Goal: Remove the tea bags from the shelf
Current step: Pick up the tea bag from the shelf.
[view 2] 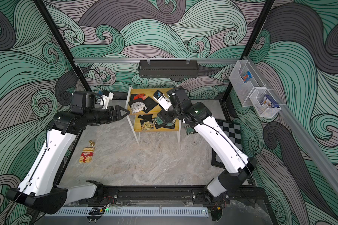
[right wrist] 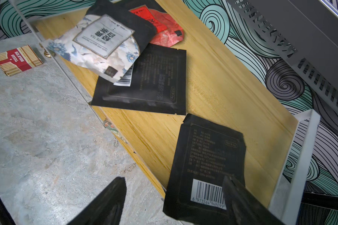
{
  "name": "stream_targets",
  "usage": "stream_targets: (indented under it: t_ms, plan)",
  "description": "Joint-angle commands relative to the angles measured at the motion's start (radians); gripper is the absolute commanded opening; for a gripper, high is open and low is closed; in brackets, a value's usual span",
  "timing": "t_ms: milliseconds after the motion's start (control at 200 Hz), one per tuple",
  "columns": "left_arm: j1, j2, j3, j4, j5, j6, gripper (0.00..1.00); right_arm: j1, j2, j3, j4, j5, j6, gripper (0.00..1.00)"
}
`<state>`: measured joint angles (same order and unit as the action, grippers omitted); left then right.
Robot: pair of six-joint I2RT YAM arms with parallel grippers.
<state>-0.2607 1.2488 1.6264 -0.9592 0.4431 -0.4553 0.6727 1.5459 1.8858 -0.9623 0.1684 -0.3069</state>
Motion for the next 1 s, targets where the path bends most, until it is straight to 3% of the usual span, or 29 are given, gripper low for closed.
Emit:
stream_targets:
  t_ms: [0, 365, 996]
  plan:
    - [-0.006, -0.023, -0.005, -0.022, -0.015, 0.020, 0.74, 0.010, 0.010, 0.018, -0.001, 0.047, -0.033, 0.81]
    - [-0.005, -0.032, -0.020, -0.017, -0.018, 0.018, 0.74, 0.025, 0.036, -0.039, 0.000, 0.124, -0.042, 0.69]
    - [-0.003, -0.049, -0.051, -0.003, -0.018, 0.001, 0.74, 0.041, -0.024, -0.133, 0.019, 0.171, -0.026, 0.28]
